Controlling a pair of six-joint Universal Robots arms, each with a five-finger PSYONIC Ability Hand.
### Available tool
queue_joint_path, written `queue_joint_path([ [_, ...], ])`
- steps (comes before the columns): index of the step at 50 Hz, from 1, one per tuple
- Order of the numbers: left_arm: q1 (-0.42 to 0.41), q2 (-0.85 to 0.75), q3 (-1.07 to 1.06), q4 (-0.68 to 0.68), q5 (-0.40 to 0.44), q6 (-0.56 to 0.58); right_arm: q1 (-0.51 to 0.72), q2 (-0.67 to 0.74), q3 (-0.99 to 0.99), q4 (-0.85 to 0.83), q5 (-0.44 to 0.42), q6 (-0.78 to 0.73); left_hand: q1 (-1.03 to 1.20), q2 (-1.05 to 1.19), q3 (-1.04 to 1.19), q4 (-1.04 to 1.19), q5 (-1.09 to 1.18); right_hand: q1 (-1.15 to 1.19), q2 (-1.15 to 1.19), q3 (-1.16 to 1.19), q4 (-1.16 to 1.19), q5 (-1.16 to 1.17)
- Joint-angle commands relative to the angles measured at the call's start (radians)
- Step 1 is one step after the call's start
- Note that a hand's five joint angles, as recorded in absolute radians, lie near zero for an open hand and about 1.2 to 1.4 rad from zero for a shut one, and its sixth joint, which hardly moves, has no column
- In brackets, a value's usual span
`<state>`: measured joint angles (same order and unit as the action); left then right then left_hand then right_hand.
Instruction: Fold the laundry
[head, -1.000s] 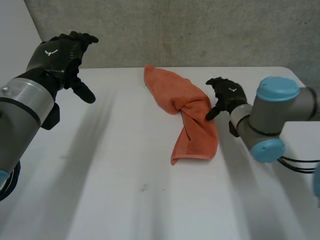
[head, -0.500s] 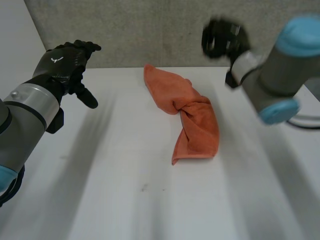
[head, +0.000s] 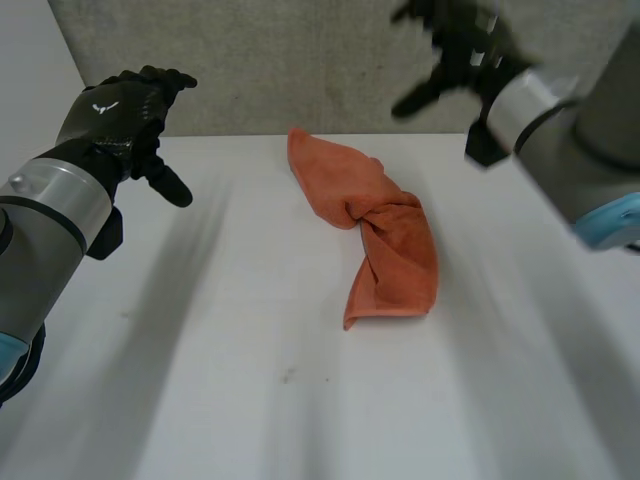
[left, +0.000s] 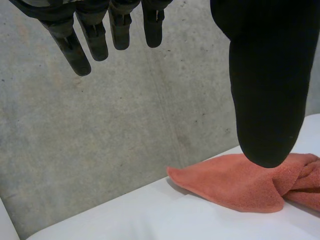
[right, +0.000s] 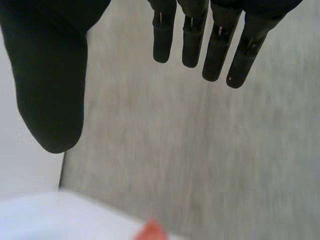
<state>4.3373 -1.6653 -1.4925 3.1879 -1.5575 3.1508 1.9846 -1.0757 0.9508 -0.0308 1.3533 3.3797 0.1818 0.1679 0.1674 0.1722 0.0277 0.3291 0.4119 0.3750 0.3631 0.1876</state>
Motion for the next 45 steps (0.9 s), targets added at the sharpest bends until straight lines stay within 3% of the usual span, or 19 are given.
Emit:
queue_joint_path([
  [1,-0.002,-0.004,0.0,0.001,0.001,0.0,0.0,0.226,-0.006,-0.003,0.029,-0.082,-0.007,0.007,0.007,0.002,-0.028,0.041,-0.042,-0.005,0.007,0.008],
  [6,-0.002,-0.013,0.0,0.001,0.001,-0.001,0.0,0.422,-0.096,-0.006,0.036,-0.157,-0.007,0.007,0.007,0.002,-0.028,0.073,-0.01,0.027,0.039,0.04],
  [18,-0.004,-0.047,-0.002,0.003,0.001,0.0,-0.001,0.632,-0.303,0.003,0.072,-0.224,-0.007,0.007,0.007,0.002,-0.028,0.179,0.096,0.133,0.145,0.146],
  [20,-0.004,-0.051,-0.002,0.003,0.001,0.002,-0.004,0.645,-0.325,0.003,0.073,-0.232,-0.007,0.007,0.007,0.002,-0.028,0.32,0.237,0.274,0.286,0.287],
  [21,-0.004,-0.057,-0.002,0.003,0.001,0.002,-0.006,0.657,-0.346,0.003,0.073,-0.235,-0.007,0.007,0.007,0.002,-0.028,0.599,0.516,0.553,0.565,0.566],
  [22,-0.004,-0.066,0.0,0.003,-0.001,0.002,-0.009,0.665,-0.363,0.003,0.073,-0.24,-0.007,0.007,0.007,0.002,-0.028,1.058,0.975,1.012,1.024,1.025],
  [24,-0.004,-0.07,0.0,0.003,-0.001,0.002,-0.009,0.662,-0.377,0.005,0.073,-0.241,-0.007,0.007,0.007,0.002,-0.028,1.067,0.984,1.021,1.033,1.034],
  [29,-0.004,-0.073,0.0,0.004,-0.001,0.002,-0.007,0.523,-0.38,0.019,0.063,-0.24,-0.007,0.007,0.007,0.002,-0.028,1.067,0.984,1.021,1.033,1.034],
  [30,-0.004,-0.074,0.0,0.012,-0.001,0.002,-0.006,0.431,-0.363,0.017,0.055,-0.237,-0.007,0.007,0.007,0.002,-0.028,1.067,0.984,1.021,1.033,1.034],
  [31,-0.004,-0.074,0.0,0.012,-0.001,0.002,-0.006,0.43,-0.363,0.017,0.055,-0.237,-0.007,0.007,0.007,0.002,-0.028,1.067,0.984,1.021,1.033,1.034],
  [33,-0.002,-0.074,0.0,0.023,-0.001,0.0,-0.001,0.25,-0.331,0.011,0.04,-0.229,-0.007,0.007,0.007,0.002,-0.028,1.067,0.984,1.021,1.033,1.034],
  [34,-0.002,-0.074,0.0,0.023,-0.001,0.0,-0.001,0.249,-0.331,0.011,0.04,-0.229,-0.007,0.007,0.007,0.002,-0.028,1.067,0.984,1.021,1.033,1.034],
  [36,-0.002,-0.074,0.0,0.027,-0.003,-0.005,0.005,0.119,-0.323,0.011,-0.014,-0.227,-0.007,0.007,0.007,0.002,-0.028,1.067,0.984,1.021,1.033,1.034],
  [45,-0.004,-0.077,-0.014,0.05,-0.001,-0.028,0.013,-0.082,-0.236,0.06,-0.08,-0.227,-0.007,0.007,0.007,0.002,-0.028,1.067,0.984,1.021,1.033,1.034],
])
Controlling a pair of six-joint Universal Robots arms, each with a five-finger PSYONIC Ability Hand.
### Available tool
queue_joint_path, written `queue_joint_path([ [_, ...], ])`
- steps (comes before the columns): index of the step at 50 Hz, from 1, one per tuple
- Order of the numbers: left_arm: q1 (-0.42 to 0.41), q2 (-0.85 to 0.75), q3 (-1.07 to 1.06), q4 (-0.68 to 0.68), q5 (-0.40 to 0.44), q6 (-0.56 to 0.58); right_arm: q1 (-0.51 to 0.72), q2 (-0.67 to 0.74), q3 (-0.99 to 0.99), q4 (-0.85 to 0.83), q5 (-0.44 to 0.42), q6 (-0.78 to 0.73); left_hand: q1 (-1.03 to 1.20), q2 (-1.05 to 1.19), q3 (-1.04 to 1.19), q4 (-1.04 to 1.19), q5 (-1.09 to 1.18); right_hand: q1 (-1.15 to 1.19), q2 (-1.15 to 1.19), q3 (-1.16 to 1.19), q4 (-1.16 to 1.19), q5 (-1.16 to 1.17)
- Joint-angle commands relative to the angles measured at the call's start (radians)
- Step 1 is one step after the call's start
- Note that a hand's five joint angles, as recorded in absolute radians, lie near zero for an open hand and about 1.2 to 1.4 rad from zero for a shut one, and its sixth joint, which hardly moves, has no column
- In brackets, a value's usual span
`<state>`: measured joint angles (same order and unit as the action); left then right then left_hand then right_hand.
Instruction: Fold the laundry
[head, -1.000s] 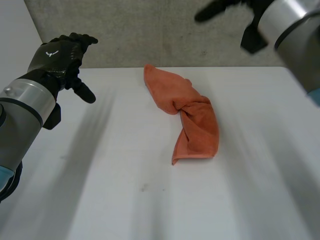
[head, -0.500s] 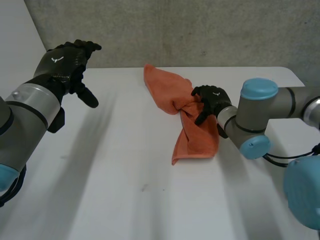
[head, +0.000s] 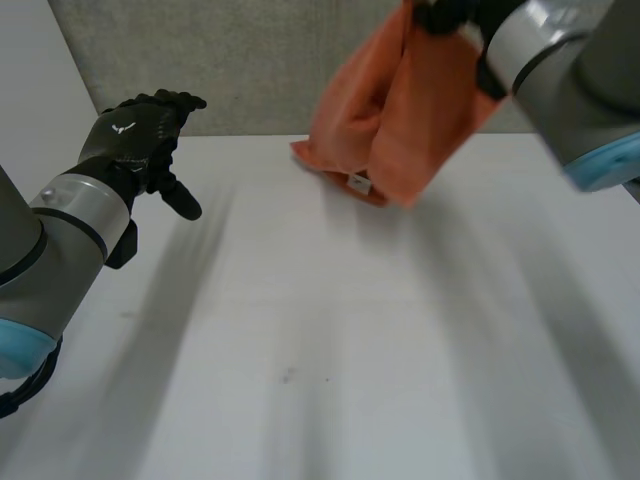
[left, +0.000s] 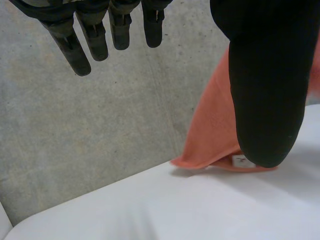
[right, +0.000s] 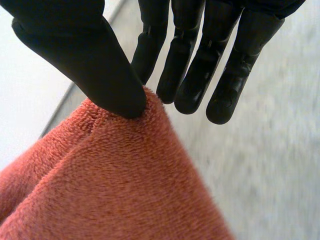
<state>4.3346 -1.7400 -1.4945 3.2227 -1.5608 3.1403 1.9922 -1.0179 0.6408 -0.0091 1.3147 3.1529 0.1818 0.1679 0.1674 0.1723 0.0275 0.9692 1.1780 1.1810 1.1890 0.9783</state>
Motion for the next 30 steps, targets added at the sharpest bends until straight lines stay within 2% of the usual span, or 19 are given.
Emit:
queue_joint_path([
  [1,-0.003,-0.009,-0.018,0.029,0.002,-0.026,0.007,-0.175,0.107,0.047,-0.045,-0.001,-0.007,0.007,0.007,0.002,-0.027,0.427,0.218,0.215,0.207,0.243],
  [5,-0.012,-0.035,-0.039,0.063,0.007,-0.06,0.008,-0.257,0.206,0.054,-0.048,-0.004,-0.007,0.007,0.007,0.002,-0.027,0.427,0.218,0.215,0.207,0.243],
  [8,-0.049,-0.076,-0.056,0.083,0.008,-0.111,0.008,-0.271,0.237,0.054,-0.049,-0.004,-0.007,0.007,0.007,0.002,-0.027,0.427,0.218,0.215,0.207,0.243],
  [10,-0.096,-0.133,-0.062,0.085,0.008,-0.179,0.011,-0.307,0.284,0.054,-0.051,-0.007,-0.007,0.007,0.007,0.002,-0.027,0.427,0.218,0.215,0.207,0.243],
  [13,-0.116,-0.162,-0.062,0.08,0.008,-0.218,0.02,-0.337,0.315,0.052,-0.045,-0.013,-0.007,0.007,0.007,0.002,-0.027,0.427,0.218,0.215,0.207,0.243],
  [15,-0.156,-0.214,-0.064,0.072,0.021,-0.305,0.023,-0.344,0.324,0.052,-0.043,-0.013,-0.007,0.007,0.007,0.002,-0.027,0.427,0.218,0.215,0.207,0.243],
  [16,-0.156,-0.214,-0.064,0.072,0.021,-0.306,0.023,-0.344,0.324,0.052,-0.043,-0.013,-0.007,0.007,0.007,0.002,-0.027,0.427,0.218,0.215,0.207,0.243],
  [18,-0.188,-0.246,-0.081,0.046,0.059,-0.38,0.027,-0.35,0.344,0.057,-0.042,-0.013,-0.004,0.01,0.011,0.006,-0.024,0.427,0.218,0.215,0.207,0.243],
  [23,-0.193,-0.291,-0.09,0.025,0.097,-0.41,0.034,-0.39,0.384,0.073,-0.045,-0.011,-0.001,0.013,0.014,0.009,-0.021,0.427,0.218,0.215,0.207,0.243],
  [30,-0.197,-0.381,-0.009,0.032,0.097,-0.428,0.094,-0.465,0.447,0.093,-0.045,0.001,0.017,0.031,0.031,0.026,-0.003,0.427,0.218,0.215,0.207,0.243],
])
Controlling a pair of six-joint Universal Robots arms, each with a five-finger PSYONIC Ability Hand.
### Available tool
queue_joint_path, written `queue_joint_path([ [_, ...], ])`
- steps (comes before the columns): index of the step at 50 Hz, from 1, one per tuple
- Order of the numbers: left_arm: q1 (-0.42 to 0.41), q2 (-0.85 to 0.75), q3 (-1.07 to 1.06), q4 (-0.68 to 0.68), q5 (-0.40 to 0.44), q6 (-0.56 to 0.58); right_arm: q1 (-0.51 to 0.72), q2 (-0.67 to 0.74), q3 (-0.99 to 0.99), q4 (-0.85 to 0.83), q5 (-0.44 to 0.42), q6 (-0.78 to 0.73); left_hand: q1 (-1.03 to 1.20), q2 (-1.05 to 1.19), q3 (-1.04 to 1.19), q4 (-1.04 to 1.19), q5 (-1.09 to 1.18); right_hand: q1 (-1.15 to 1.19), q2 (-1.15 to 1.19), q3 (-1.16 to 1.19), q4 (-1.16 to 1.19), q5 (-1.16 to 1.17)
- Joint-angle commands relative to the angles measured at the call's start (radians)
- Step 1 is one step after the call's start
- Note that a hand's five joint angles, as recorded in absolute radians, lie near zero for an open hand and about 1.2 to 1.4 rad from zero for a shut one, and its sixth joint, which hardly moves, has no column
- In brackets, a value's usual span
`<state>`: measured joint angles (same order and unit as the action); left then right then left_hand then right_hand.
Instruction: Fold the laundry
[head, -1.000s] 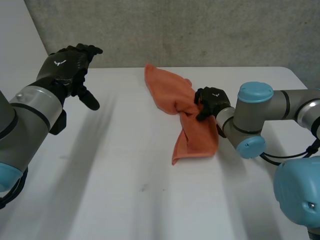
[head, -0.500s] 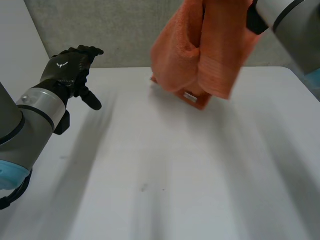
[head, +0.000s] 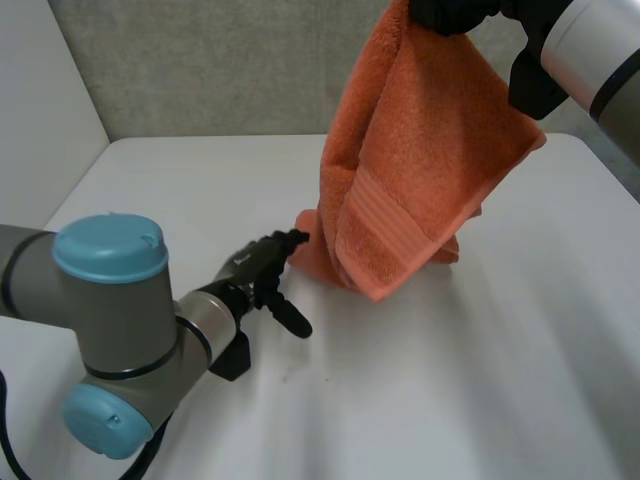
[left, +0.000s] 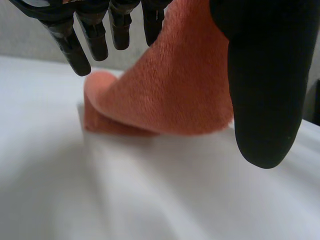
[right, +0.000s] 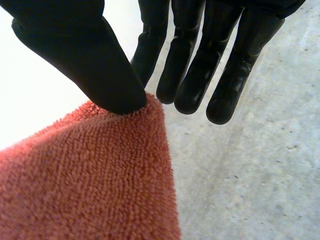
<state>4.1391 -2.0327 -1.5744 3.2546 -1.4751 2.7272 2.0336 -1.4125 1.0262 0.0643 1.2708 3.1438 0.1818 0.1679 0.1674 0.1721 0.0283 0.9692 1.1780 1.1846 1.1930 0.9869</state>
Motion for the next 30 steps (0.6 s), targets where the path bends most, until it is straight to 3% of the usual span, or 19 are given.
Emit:
queue_joint_path([
  [1,-0.008,-0.115,0.098,0.001,0.012,-0.02,0.06,-0.092,0.08,0.02,0.002,0.01,0.023,0.037,0.037,0.033,0.002,0.427,0.218,0.212,0.203,0.235],
  [5,-0.023,-0.155,0.149,0.004,0.007,-0.038,0.065,-0.135,0.117,0.02,0.005,0.024,0.058,0.072,0.073,0.068,0.037,0.427,0.218,0.212,0.203,0.235],
  [11,-0.039,-0.169,0.172,0.082,-0.017,-0.124,0.056,-0.213,0.172,0.025,0.004,0.102,0.544,0.558,0.559,0.554,0.523,0.427,0.218,0.212,0.203,0.235],
  [18,-0.057,-0.147,0.14,0.152,-0.017,-0.178,0.056,-0.298,0.204,0.034,-0.004,0.142,0.592,0.606,0.607,0.602,0.571,0.427,0.218,0.212,0.203,0.235],
  [25,-0.082,-0.135,0.091,0.155,-0.028,-0.152,0.031,-0.298,0.245,0.066,-0.011,0.134,1.213,1.227,1.228,1.223,1.192,0.427,0.218,0.212,0.203,0.235],
  [26,-0.082,-0.135,0.091,0.155,-0.028,-0.152,0.007,-0.29,0.28,0.078,-0.013,0.128,1.214,1.228,1.229,1.224,1.193,-0.017,-0.225,-0.232,-0.24,-0.209],
  [27,-0.077,-0.124,0.08,0.157,-0.03,-0.138,0.007,-0.29,0.281,0.078,-0.013,0.128,1.214,1.228,1.229,1.224,1.193,-0.021,-0.23,-0.236,-0.245,-0.213],
  [28,-0.073,-0.103,0.074,0.157,-0.031,-0.12,-0.027,-0.281,0.325,0.081,-0.014,0.119,1.214,1.228,1.229,1.224,1.193,-0.402,-0.611,-0.617,-0.626,-0.594],
  [30,-0.068,-0.08,0.071,0.151,-0.036,-0.103,-0.062,-0.258,0.369,0.08,-0.014,0.107,1.214,1.228,1.229,1.224,1.193,-0.487,-0.696,-0.702,-0.711,-0.679],
])
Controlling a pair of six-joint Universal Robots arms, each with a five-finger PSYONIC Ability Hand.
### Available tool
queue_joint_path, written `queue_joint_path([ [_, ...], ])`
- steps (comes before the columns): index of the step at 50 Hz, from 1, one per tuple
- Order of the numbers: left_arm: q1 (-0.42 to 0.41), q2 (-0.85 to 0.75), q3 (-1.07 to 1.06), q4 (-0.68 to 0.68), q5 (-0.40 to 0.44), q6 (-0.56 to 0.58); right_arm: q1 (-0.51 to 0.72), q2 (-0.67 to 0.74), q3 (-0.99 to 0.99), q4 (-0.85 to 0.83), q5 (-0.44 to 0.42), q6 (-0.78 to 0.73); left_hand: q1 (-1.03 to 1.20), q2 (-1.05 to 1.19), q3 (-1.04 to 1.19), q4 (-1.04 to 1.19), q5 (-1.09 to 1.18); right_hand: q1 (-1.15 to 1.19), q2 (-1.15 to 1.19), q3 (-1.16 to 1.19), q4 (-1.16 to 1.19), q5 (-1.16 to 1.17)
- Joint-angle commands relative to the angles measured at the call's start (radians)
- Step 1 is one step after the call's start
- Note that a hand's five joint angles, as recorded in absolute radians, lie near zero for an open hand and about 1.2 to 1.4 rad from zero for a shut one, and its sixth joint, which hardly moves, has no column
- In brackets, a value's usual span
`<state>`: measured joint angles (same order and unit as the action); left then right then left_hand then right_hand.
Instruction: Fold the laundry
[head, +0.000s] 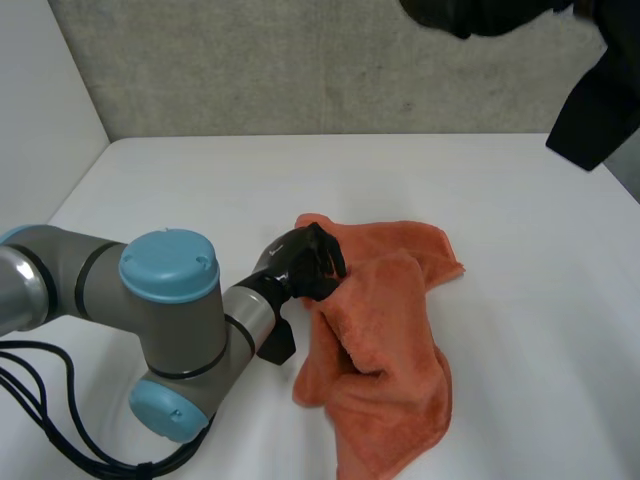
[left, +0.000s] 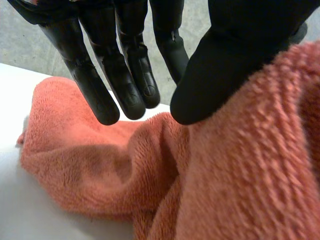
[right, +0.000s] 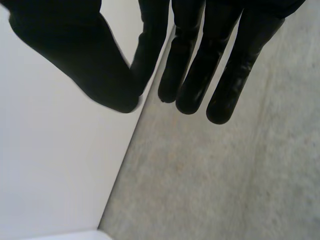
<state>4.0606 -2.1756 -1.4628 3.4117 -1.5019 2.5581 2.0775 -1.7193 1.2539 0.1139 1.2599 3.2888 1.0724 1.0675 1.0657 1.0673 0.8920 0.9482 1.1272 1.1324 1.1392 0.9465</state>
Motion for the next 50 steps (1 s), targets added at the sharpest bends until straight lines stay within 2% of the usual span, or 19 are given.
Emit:
queue_joint_path([
  [1,0.02,0.086,-0.053,-0.006,-0.015,0.085,-0.137,0.091,0.188,0.027,0.001,-0.052,0.324,0.329,0.331,0.329,0.33,-0.499,-0.678,-0.683,-0.69,-0.672],
  [8,0.093,0.174,-0.119,0.001,-0.031,0.145,-0.165,0.245,0.34,0.021,0.007,-0.078,0.324,0.329,0.331,0.329,0.33,-0.523,-0.702,-0.707,-0.714,-0.695],
  [10,0.101,0.189,-0.131,-0.002,-0.032,0.162,-0.163,0.282,0.372,0.006,0.006,-0.074,0.254,0.259,0.26,0.259,0.26,-0.517,-0.696,-0.701,-0.708,-0.69],
  [11,0.115,0.204,-0.145,-0.005,-0.032,0.181,-0.162,0.321,0.398,-0.009,0.004,-0.074,0.004,0.009,0.01,0.009,0.01,-0.505,-0.684,-0.689,-0.696,-0.678],
  [12,0.135,0.217,-0.163,-0.008,-0.032,0.201,-0.162,0.357,0.415,-0.022,0.001,-0.074,-0.359,-0.354,-0.352,-0.354,-0.353,-0.499,-0.678,-0.683,-0.69,-0.672],
  [13,0.135,0.217,-0.163,-0.008,-0.032,0.202,-0.162,0.357,0.415,-0.022,0.001,-0.074,-0.363,-0.358,-0.356,-0.358,-0.357,-0.499,-0.678,-0.683,-0.69,-0.672],
  [14,0.156,0.235,-0.178,-0.014,-0.029,0.226,-0.162,0.388,0.429,-0.029,-0.003,-0.069,-0.601,-0.596,-0.594,-0.596,-0.595,-0.499,-0.678,-0.683,-0.69,-0.672],
  [15,0.173,0.25,-0.195,-0.015,-0.029,0.253,-0.159,0.412,0.435,-0.036,-0.004,-0.066,-0.653,-0.648,-0.646,-0.648,-0.647,-0.493,-0.672,-0.678,-0.684,-0.666],
  [21,0.207,0.281,-0.244,-0.018,-0.031,0.338,-0.099,0.451,0.437,-0.057,-0.004,-0.018,-0.756,-0.751,-0.749,-0.751,-0.75,-0.49,-0.669,-0.675,-0.681,-0.663],
  [23,0.222,0.293,-0.275,-0.02,-0.031,0.375,-0.06,0.458,0.435,-0.098,-0.004,0.055,-0.803,-0.798,-0.796,-0.798,-0.797,-0.49,-0.669,-0.675,-0.681,-0.663],
  [28,0.238,0.321,-0.321,-0.023,-0.029,0.39,-0.028,0.498,0.427,-0.134,-0.007,0.126,-0.83,-0.825,-0.823,-0.824,-0.824,-0.49,-0.669,-0.675,-0.681,-0.663],
  [33,0.242,0.338,-0.35,-0.025,-0.023,0.39,0.021,0.535,0.42,-0.154,0.009,0.123,-0.832,-0.828,-0.826,-0.827,-0.827,-0.473,-0.652,-0.657,-0.664,-0.646],
  [35,0.242,0.342,-0.353,-0.025,-0.023,0.39,0.033,0.56,0.415,-0.165,0.012,0.121,-0.841,-0.836,-0.835,-0.836,-0.835,-0.417,-0.596,-0.601,-0.608,-0.59],
  [37,0.241,0.352,-0.356,-0.023,-0.021,0.39,0.044,0.593,0.409,-0.19,0.03,0.109,-0.85,-0.845,-0.843,-0.845,-0.844,-0.111,-0.29,-0.295,-0.302,-0.283],
  [38,0.241,0.352,-0.356,-0.023,-0.021,0.39,0.044,0.593,0.409,-0.191,0.03,0.109,-0.85,-0.845,-0.843,-0.845,-0.844,-0.109,-0.288,-0.293,-0.3,-0.282],
  [40,0.241,0.355,-0.355,-0.023,-0.02,0.39,0.044,0.592,0.401,-0.203,0.067,0.069,-0.85,-0.845,-0.843,-0.845,-0.844,0.445,0.266,0.261,0.254,0.272],
  [46,0.241,0.358,-0.347,-0.022,-0.02,0.389,0.042,0.529,0.357,-0.206,0.082,0.003,-0.85,-0.845,-0.843,-0.845,-0.844,0.448,0.269,0.264,0.257,0.275],
  [48,0.242,0.358,-0.343,-0.019,-0.018,0.389,0.036,0.401,0.319,-0.2,0.079,-0.035,-0.85,-0.845,-0.843,-0.845,-0.844,0.448,0.269,0.264,0.257,0.275],
  [50,0.244,0.356,-0.338,-0.012,-0.018,0.389,0.036,0.345,0.299,-0.197,0.075,-0.049,-0.85,-0.845,-0.843,-0.845,-0.844,0.448,0.269,0.264,0.257,0.275],
])
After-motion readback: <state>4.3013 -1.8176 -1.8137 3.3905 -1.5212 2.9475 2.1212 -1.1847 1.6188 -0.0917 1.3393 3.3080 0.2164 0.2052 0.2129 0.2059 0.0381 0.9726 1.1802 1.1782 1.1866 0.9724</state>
